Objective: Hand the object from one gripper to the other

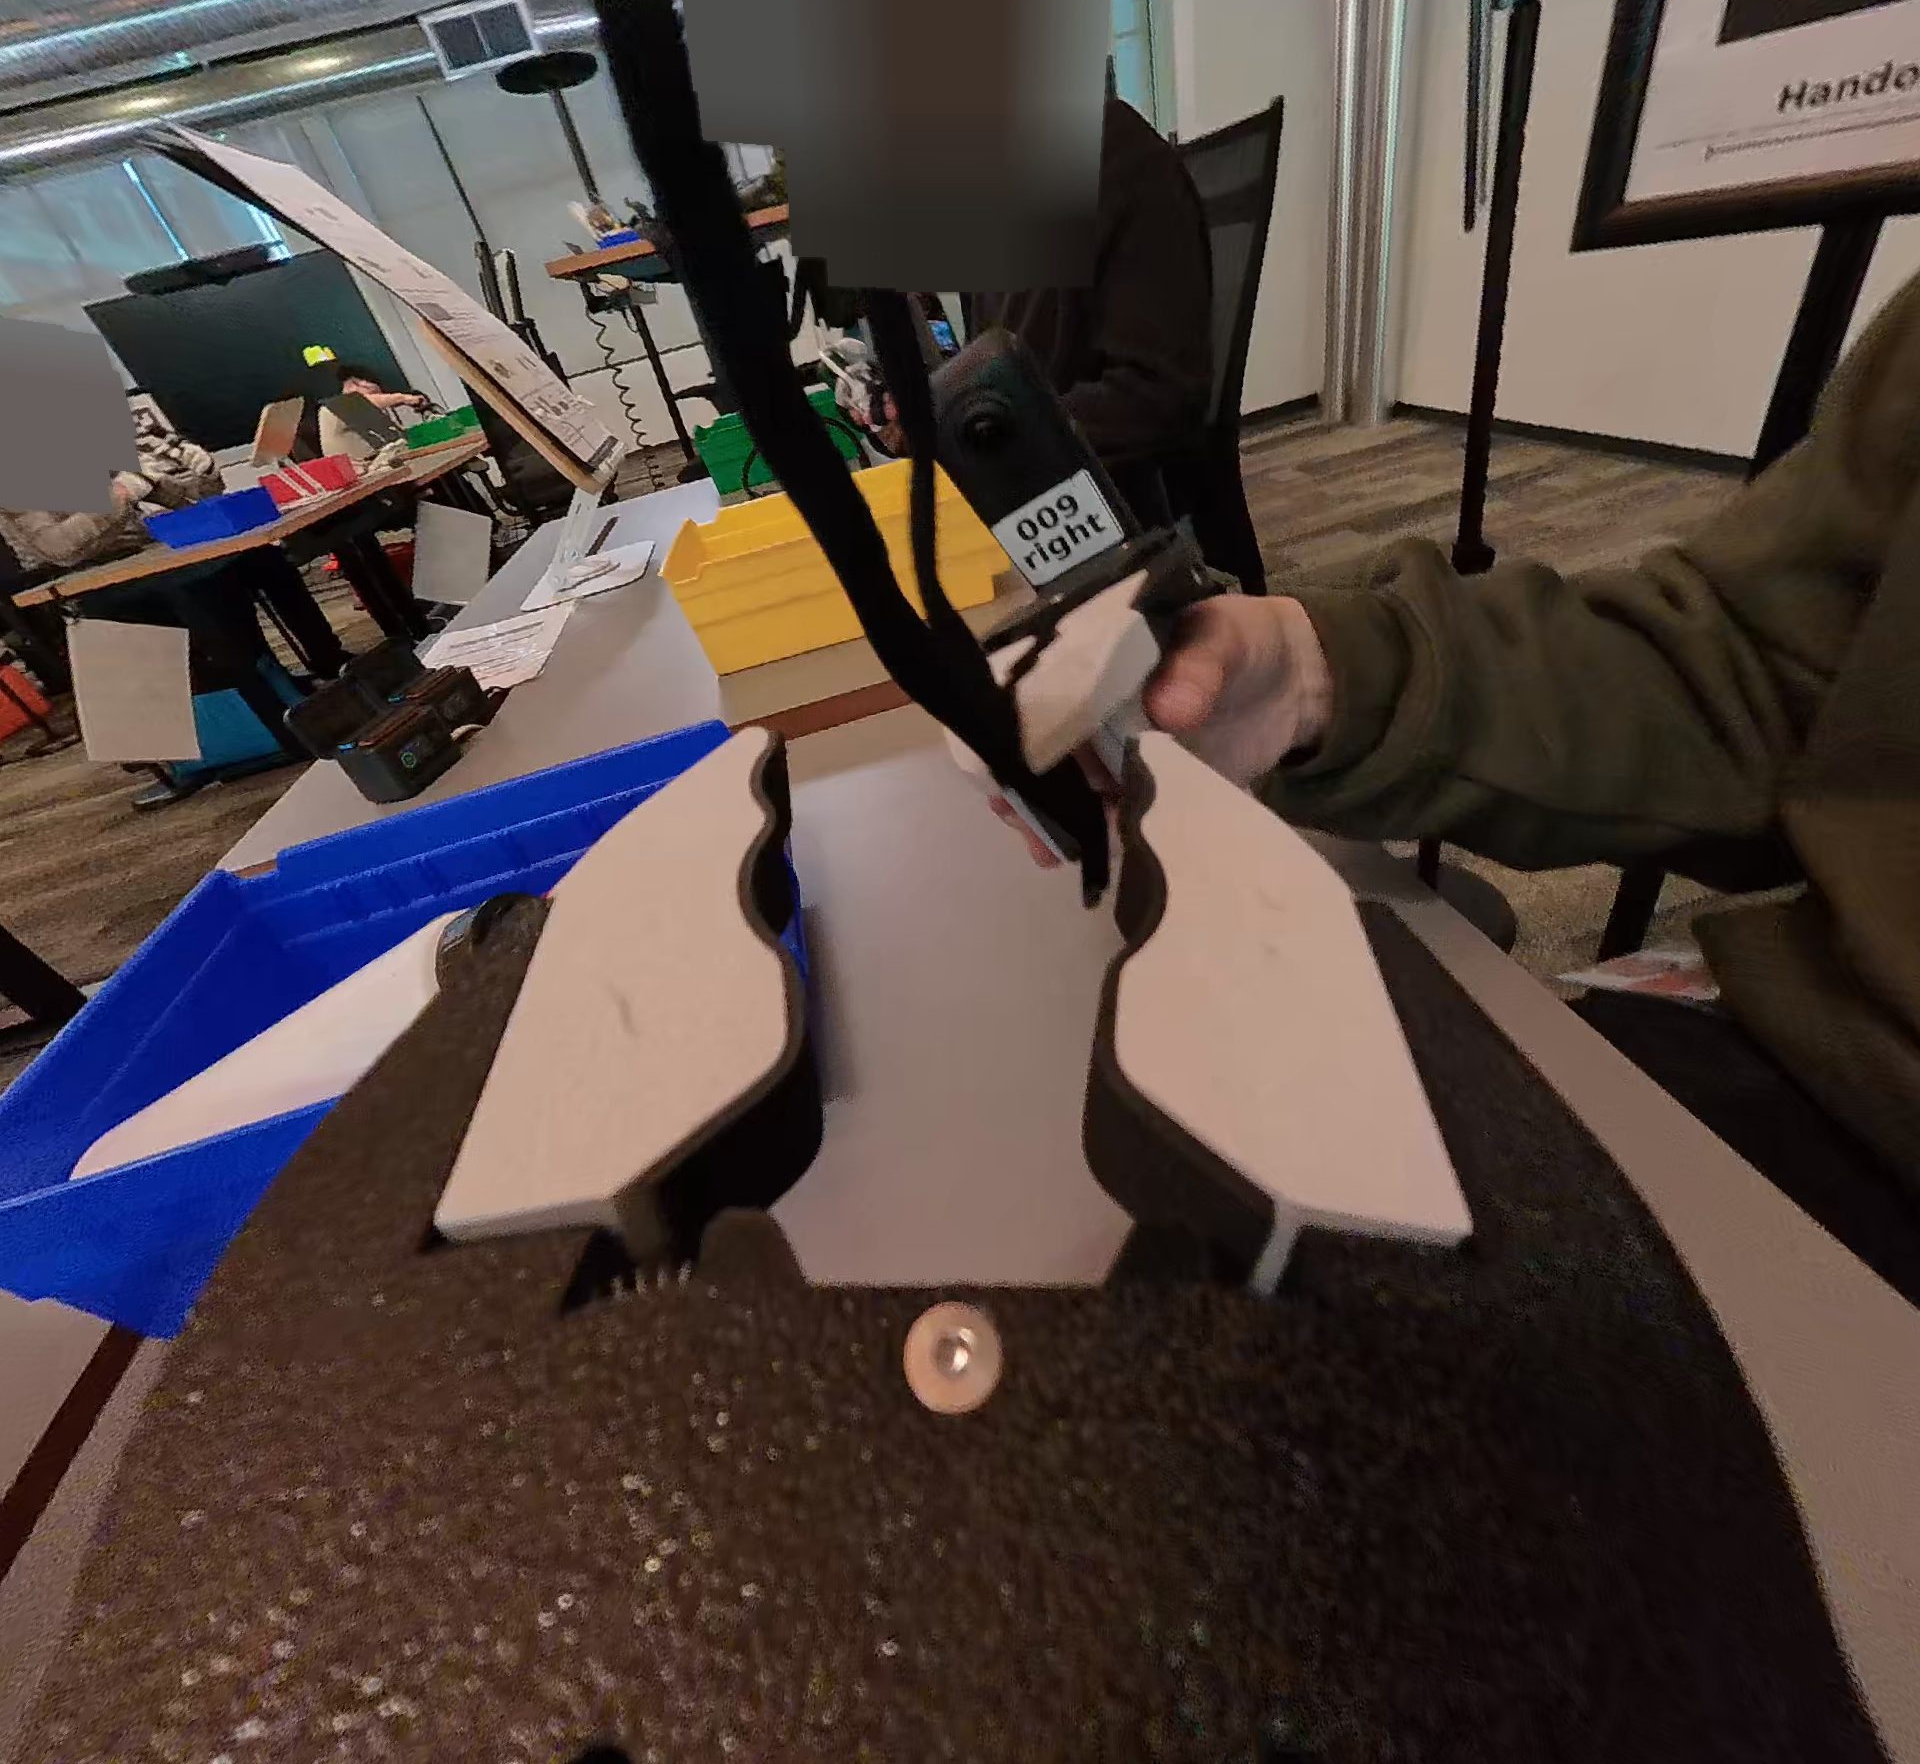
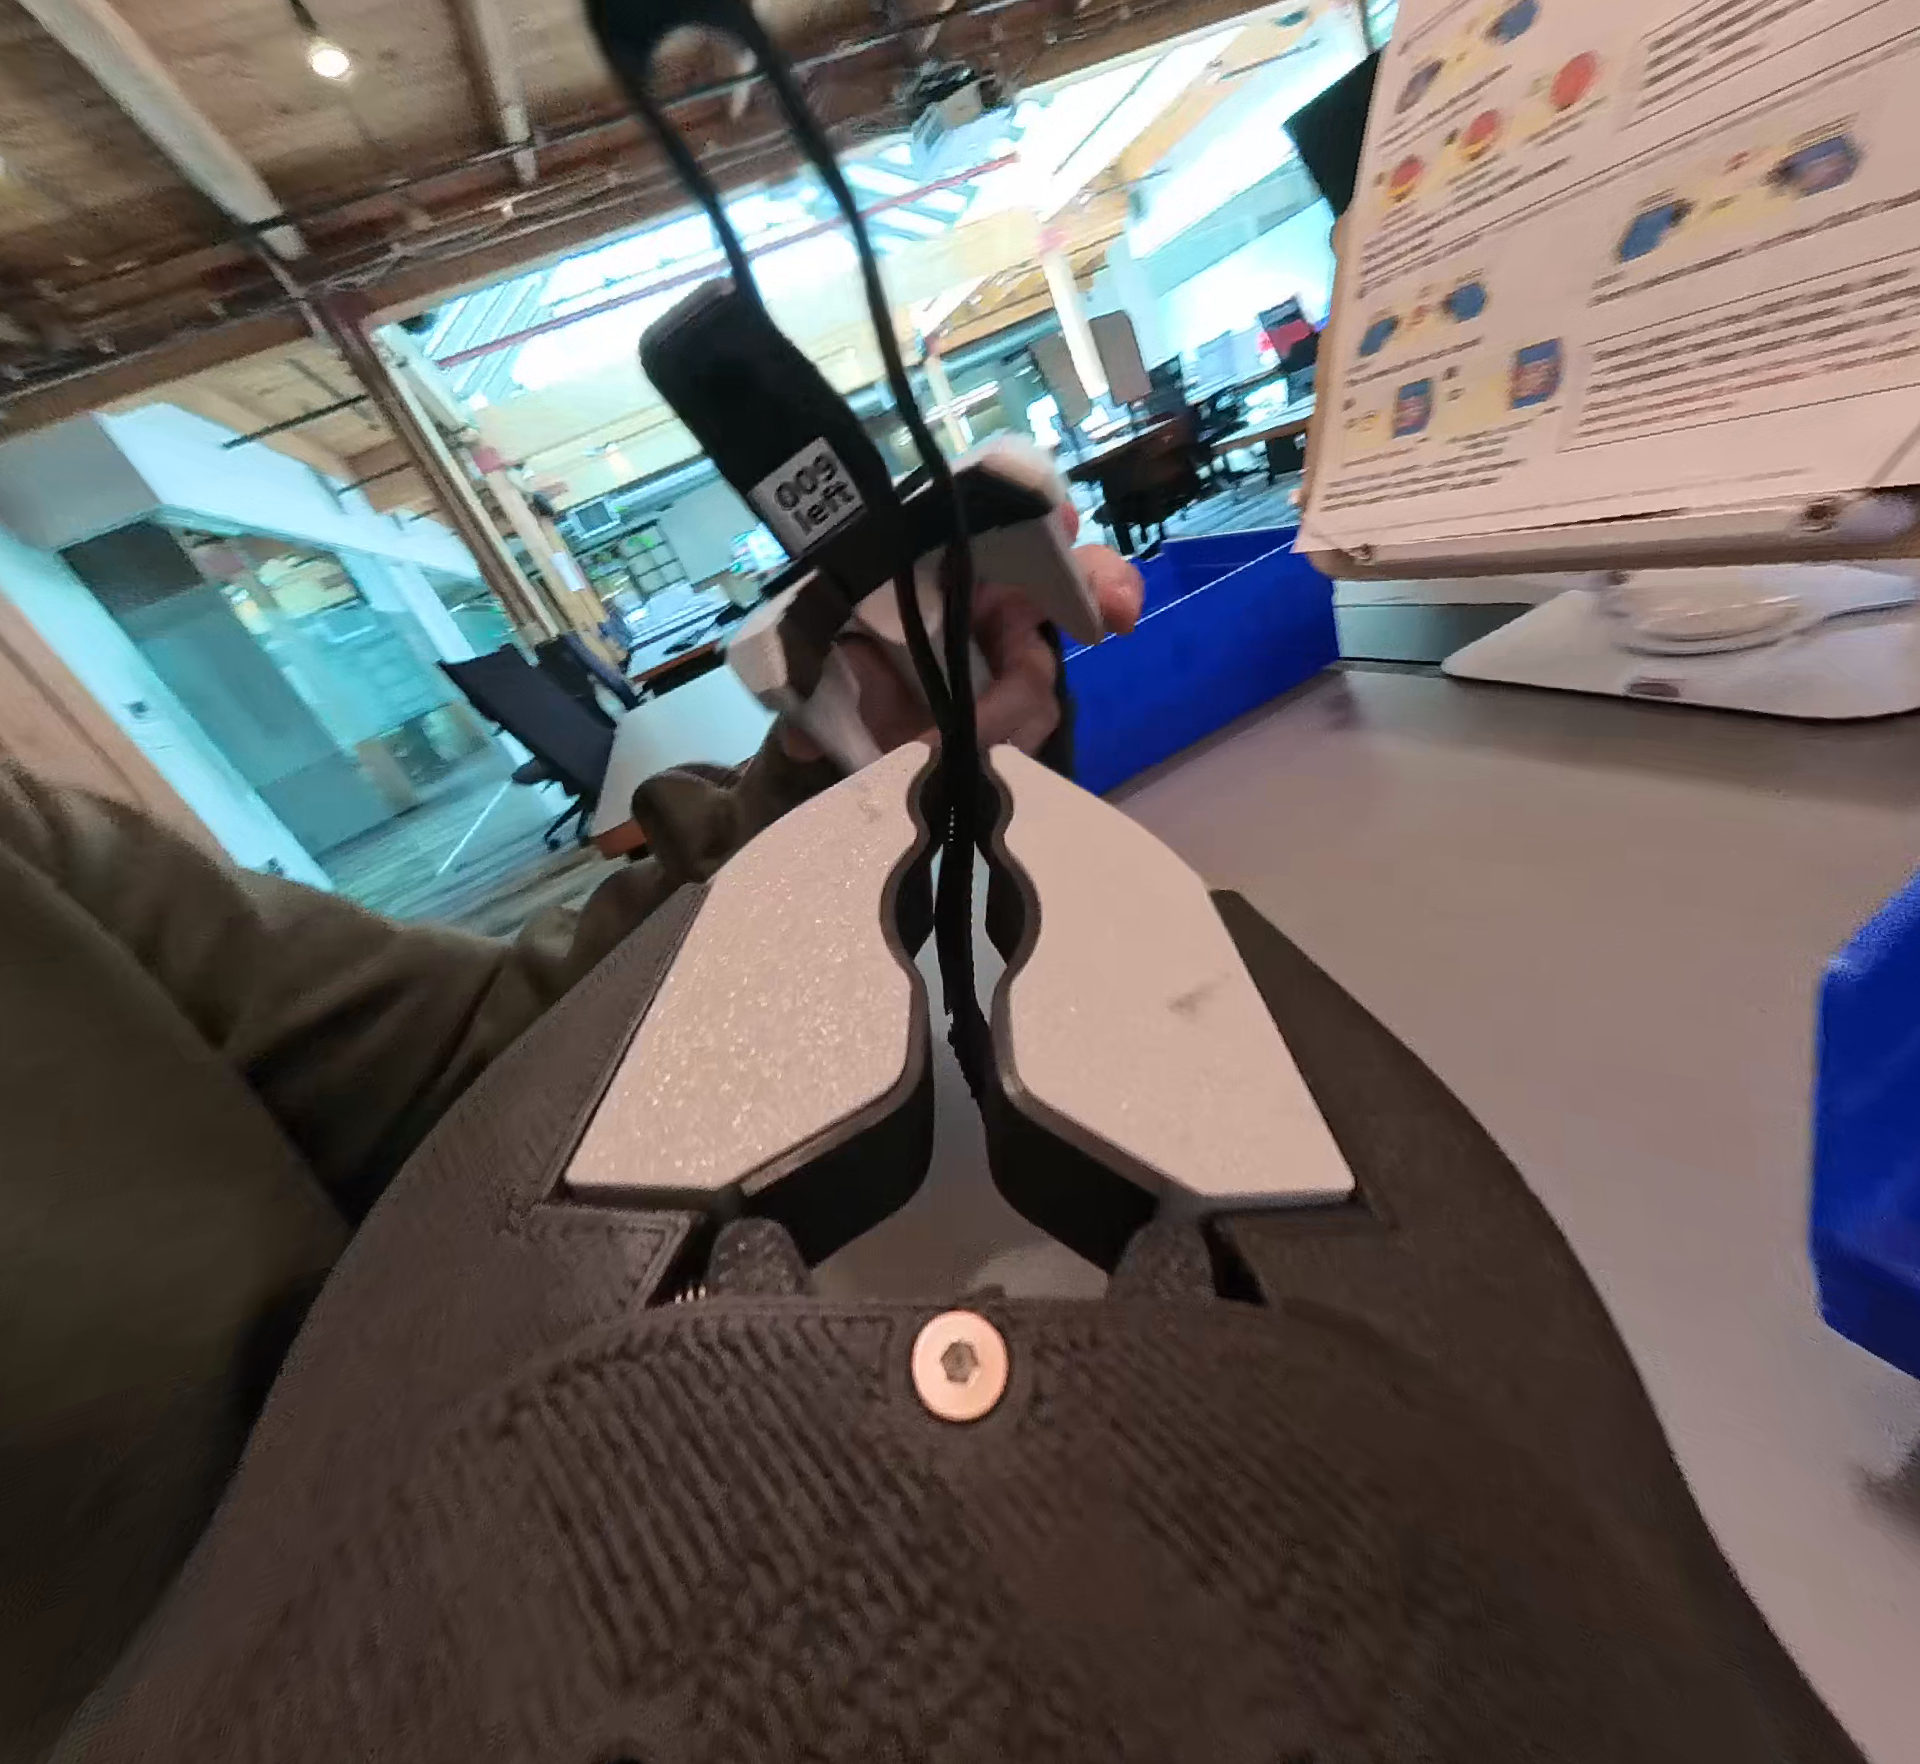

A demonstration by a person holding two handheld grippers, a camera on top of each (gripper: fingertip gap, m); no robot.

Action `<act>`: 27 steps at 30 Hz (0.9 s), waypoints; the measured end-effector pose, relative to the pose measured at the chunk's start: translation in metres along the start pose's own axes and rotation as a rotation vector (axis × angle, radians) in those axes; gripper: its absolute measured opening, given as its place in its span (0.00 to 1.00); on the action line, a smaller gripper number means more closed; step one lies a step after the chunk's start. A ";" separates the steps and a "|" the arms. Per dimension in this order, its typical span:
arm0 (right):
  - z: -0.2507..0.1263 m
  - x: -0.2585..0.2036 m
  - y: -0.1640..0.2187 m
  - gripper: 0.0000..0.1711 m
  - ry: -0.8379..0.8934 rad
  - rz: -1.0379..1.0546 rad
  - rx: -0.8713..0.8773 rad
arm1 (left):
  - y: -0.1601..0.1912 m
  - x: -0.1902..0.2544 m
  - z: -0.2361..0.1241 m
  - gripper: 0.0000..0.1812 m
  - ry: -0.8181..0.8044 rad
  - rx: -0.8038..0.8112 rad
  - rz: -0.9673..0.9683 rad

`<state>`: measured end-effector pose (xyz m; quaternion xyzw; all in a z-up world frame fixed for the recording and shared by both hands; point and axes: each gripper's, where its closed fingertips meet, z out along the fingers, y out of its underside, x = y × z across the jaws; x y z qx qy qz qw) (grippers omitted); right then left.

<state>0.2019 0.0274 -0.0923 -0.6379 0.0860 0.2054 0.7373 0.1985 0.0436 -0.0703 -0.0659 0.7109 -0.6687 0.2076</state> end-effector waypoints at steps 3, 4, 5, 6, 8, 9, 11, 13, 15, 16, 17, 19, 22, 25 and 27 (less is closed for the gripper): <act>0.005 -0.002 0.011 0.03 -0.003 -0.026 -0.063 | -0.005 -0.003 0.005 0.27 -0.005 0.029 -0.062; 0.006 -0.002 0.014 0.03 0.001 -0.036 -0.081 | -0.007 -0.003 0.007 0.25 0.000 0.040 -0.086; 0.007 -0.001 0.015 0.03 0.007 -0.045 -0.087 | -0.009 -0.001 0.008 0.16 0.012 0.046 -0.102; 0.008 0.000 0.014 0.03 0.018 -0.051 -0.082 | -0.011 -0.001 0.008 0.05 0.016 0.055 -0.106; 0.007 0.002 0.012 0.03 0.039 -0.069 -0.068 | -0.010 -0.009 0.009 0.03 -0.033 0.028 -0.124; 0.007 0.007 0.012 0.03 0.085 -0.100 -0.075 | -0.009 -0.011 0.011 0.03 -0.049 0.000 -0.139; 0.004 0.022 0.006 0.13 0.233 -0.248 -0.072 | -0.009 -0.019 0.014 0.03 -0.131 -0.048 -0.159; -0.002 0.038 -0.005 0.31 0.446 -0.464 -0.064 | -0.008 -0.035 0.014 0.03 -0.275 -0.100 -0.249; -0.006 0.045 -0.008 0.35 0.586 -0.654 -0.118 | -0.010 -0.044 0.014 0.03 -0.389 -0.112 -0.327; -0.006 0.049 -0.008 0.36 0.646 -0.706 -0.151 | -0.010 -0.045 0.015 0.03 -0.424 -0.125 -0.340; -0.007 0.052 -0.008 0.37 0.694 -0.737 -0.166 | -0.008 -0.045 0.016 0.03 -0.461 -0.153 -0.342; -0.006 0.053 -0.009 0.32 0.746 -0.776 -0.144 | -0.003 -0.045 0.019 0.03 -0.522 -0.217 -0.318; -0.003 0.052 -0.004 0.22 0.756 -0.824 -0.175 | 0.001 -0.043 0.026 0.03 -0.546 -0.245 -0.316; -0.004 0.058 0.000 0.18 0.790 -0.862 -0.231 | 0.000 -0.039 0.031 0.03 -0.517 -0.219 -0.358; -0.004 0.057 -0.002 0.15 0.791 -0.870 -0.215 | -0.001 -0.041 0.030 0.03 -0.528 -0.210 -0.350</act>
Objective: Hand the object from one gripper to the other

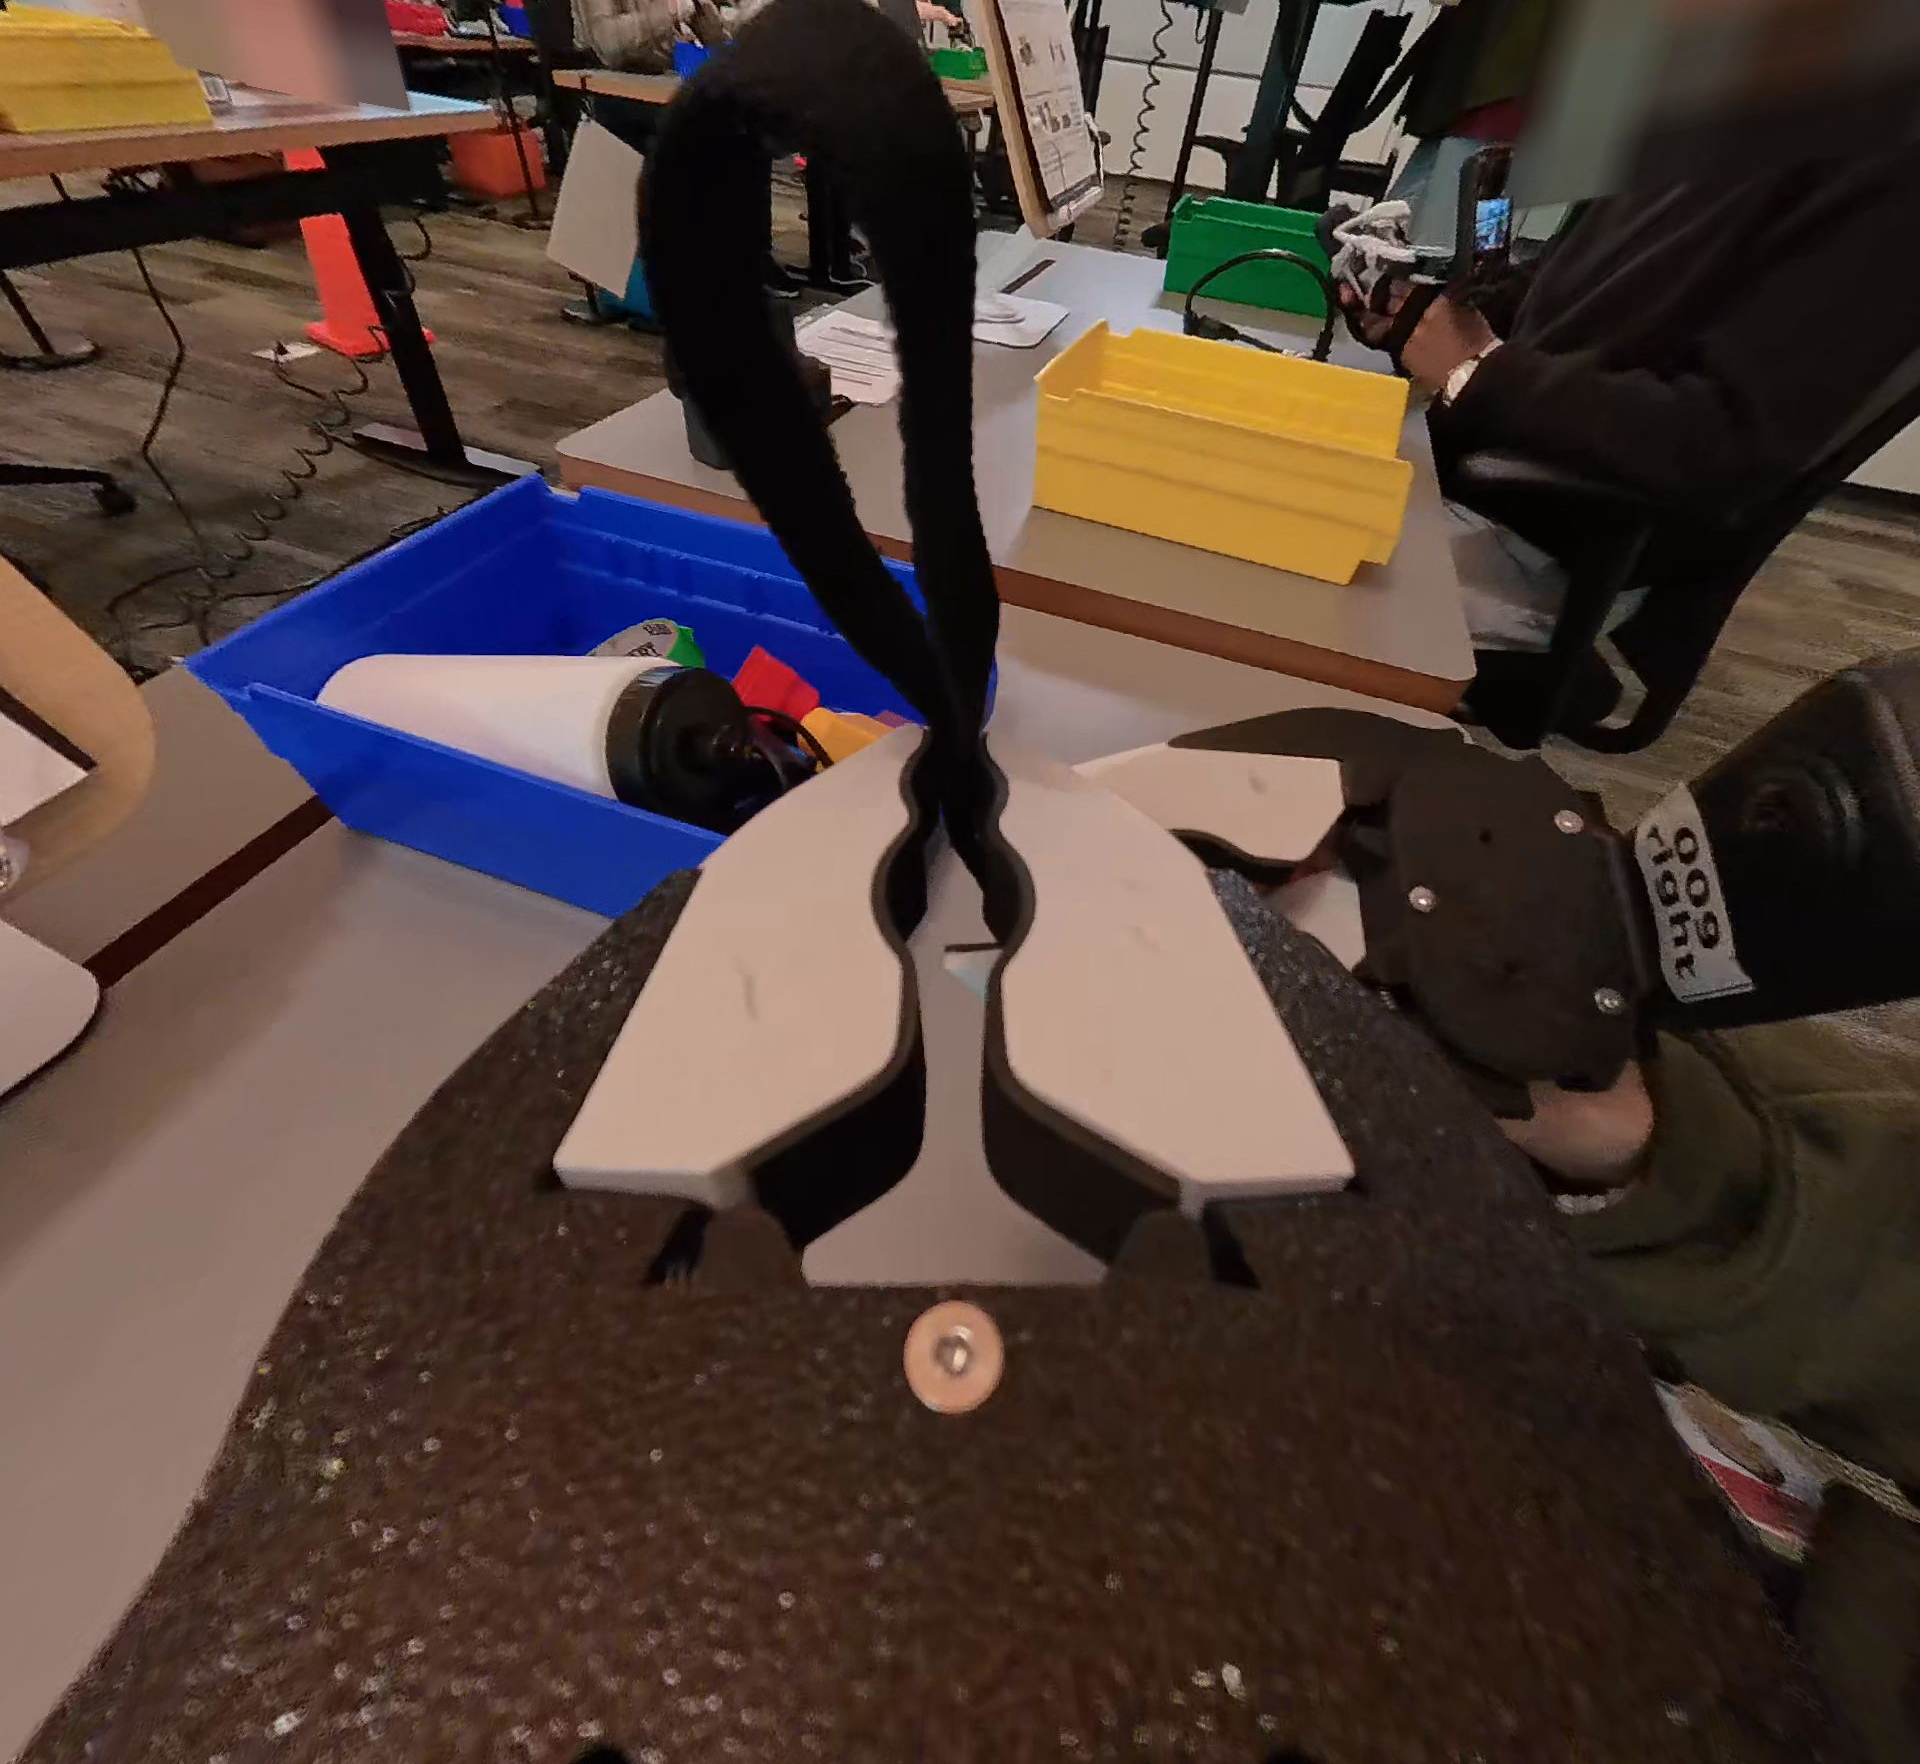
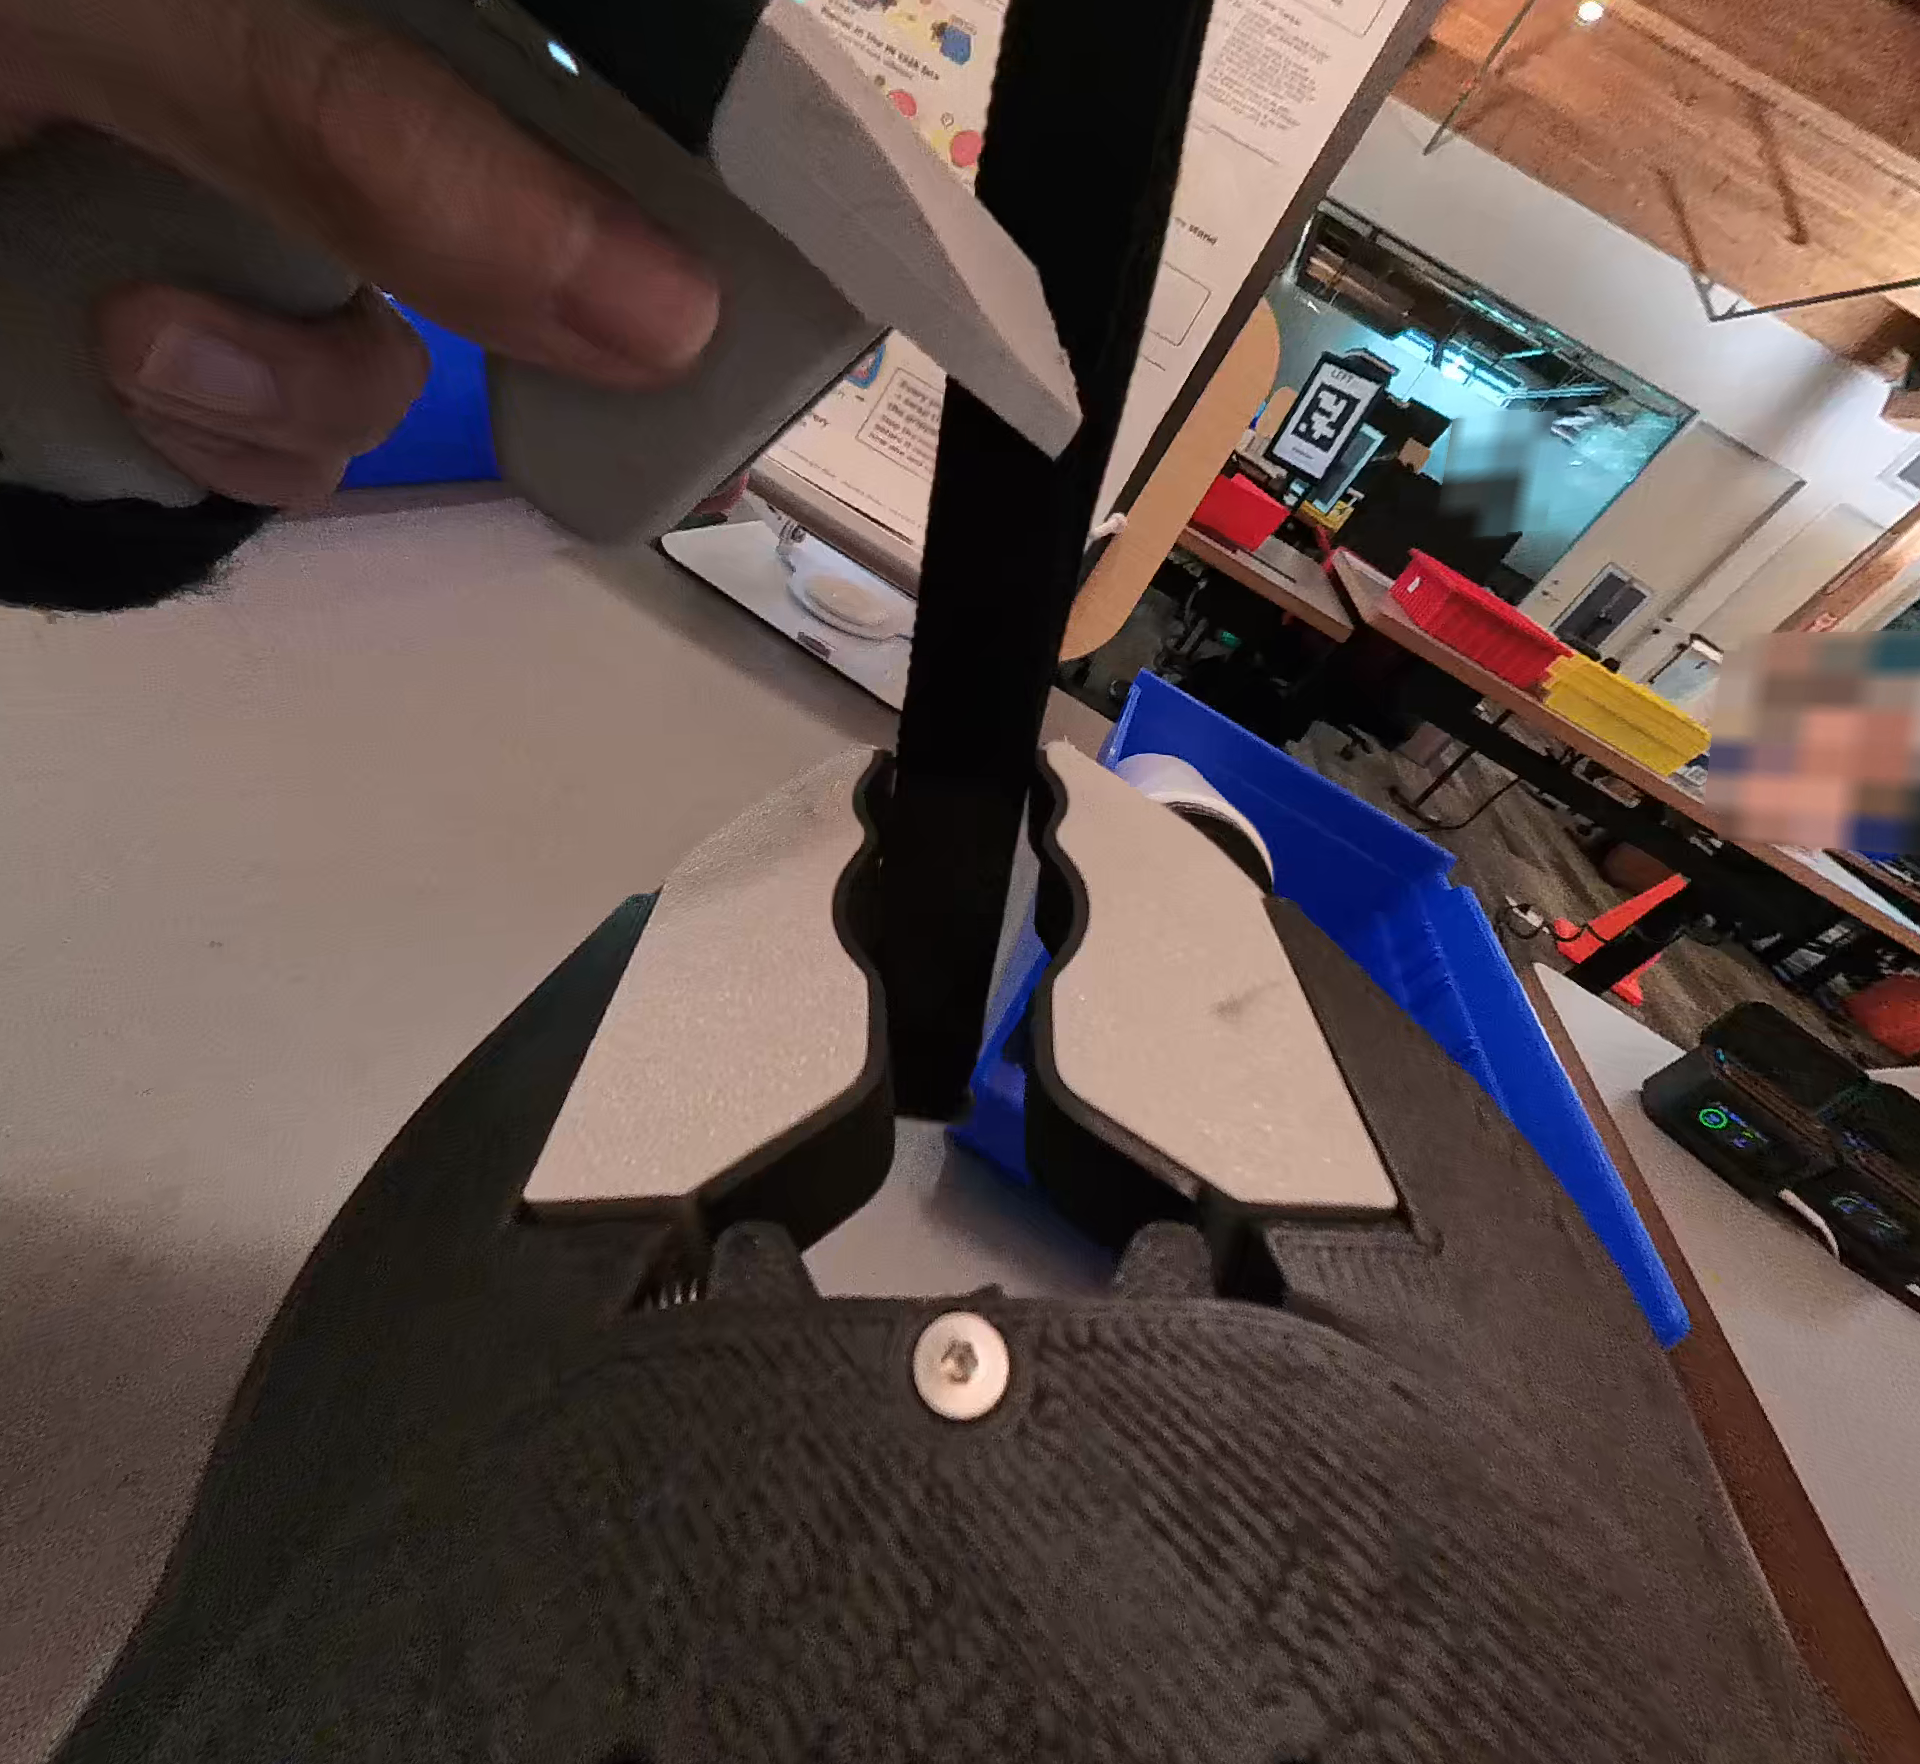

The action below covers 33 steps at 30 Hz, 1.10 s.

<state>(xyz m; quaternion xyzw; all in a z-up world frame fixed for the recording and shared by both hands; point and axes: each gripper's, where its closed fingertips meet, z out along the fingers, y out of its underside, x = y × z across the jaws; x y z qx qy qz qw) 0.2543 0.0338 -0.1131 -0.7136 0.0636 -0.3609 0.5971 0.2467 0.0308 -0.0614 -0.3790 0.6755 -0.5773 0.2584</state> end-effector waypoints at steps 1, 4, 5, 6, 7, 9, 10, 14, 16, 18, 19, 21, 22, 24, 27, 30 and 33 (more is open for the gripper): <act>0.000 0.000 -0.001 0.15 -0.009 0.003 0.000 | 0.000 -0.001 -0.001 0.03 -0.004 -0.001 0.007; -0.001 -0.004 -0.004 0.14 -0.064 0.047 0.019 | -0.003 0.004 -0.004 0.04 0.036 0.016 0.058; -0.002 -0.006 -0.009 0.14 -0.101 0.091 0.049 | -0.006 0.009 -0.005 0.08 0.070 0.040 0.087; -0.005 -0.010 -0.015 0.14 -0.163 0.146 0.090 | -0.010 0.014 -0.008 0.16 0.111 0.066 0.113; -0.008 -0.017 -0.022 0.14 -0.250 0.202 0.137 | -0.012 0.019 -0.010 0.22 0.155 0.084 0.131; -0.017 -0.028 -0.033 0.14 -0.411 0.319 0.208 | -0.011 0.028 -0.017 0.28 0.265 0.088 0.137; -0.022 -0.031 -0.039 0.14 -0.487 0.376 0.244 | -0.011 0.032 -0.022 0.29 0.318 0.096 0.132; -0.039 -0.031 -0.052 0.13 -0.693 0.597 0.349 | -0.016 0.041 -0.046 0.33 0.502 0.147 0.089; -0.042 -0.032 -0.052 0.13 -0.726 0.618 0.364 | -0.019 0.037 -0.051 0.33 0.510 0.166 0.072; -0.042 -0.038 -0.051 0.13 -0.753 0.597 0.357 | -0.019 0.033 -0.049 0.32 0.497 0.162 0.047; -0.042 -0.044 -0.050 0.13 -0.774 0.585 0.344 | -0.020 0.034 -0.048 0.31 0.505 0.164 0.034; -0.040 -0.050 -0.049 0.13 -0.770 0.558 0.330 | -0.019 0.035 -0.045 0.25 0.507 0.154 0.018; -0.039 -0.052 -0.050 0.13 -0.768 0.553 0.330 | -0.017 0.038 -0.044 0.23 0.519 0.138 0.014; -0.039 -0.057 -0.050 0.13 -0.787 0.546 0.318 | -0.010 0.040 -0.040 0.22 0.526 0.091 0.017; -0.037 -0.054 -0.049 0.13 -0.760 0.554 0.319 | -0.008 0.043 -0.039 0.14 0.530 0.085 0.044; -0.035 -0.047 -0.049 0.13 -0.736 0.603 0.336 | -0.010 0.040 -0.037 0.13 0.500 0.092 0.043; -0.028 -0.045 -0.039 0.14 -0.682 0.584 0.279 | -0.007 0.037 -0.034 0.12 0.462 0.074 0.088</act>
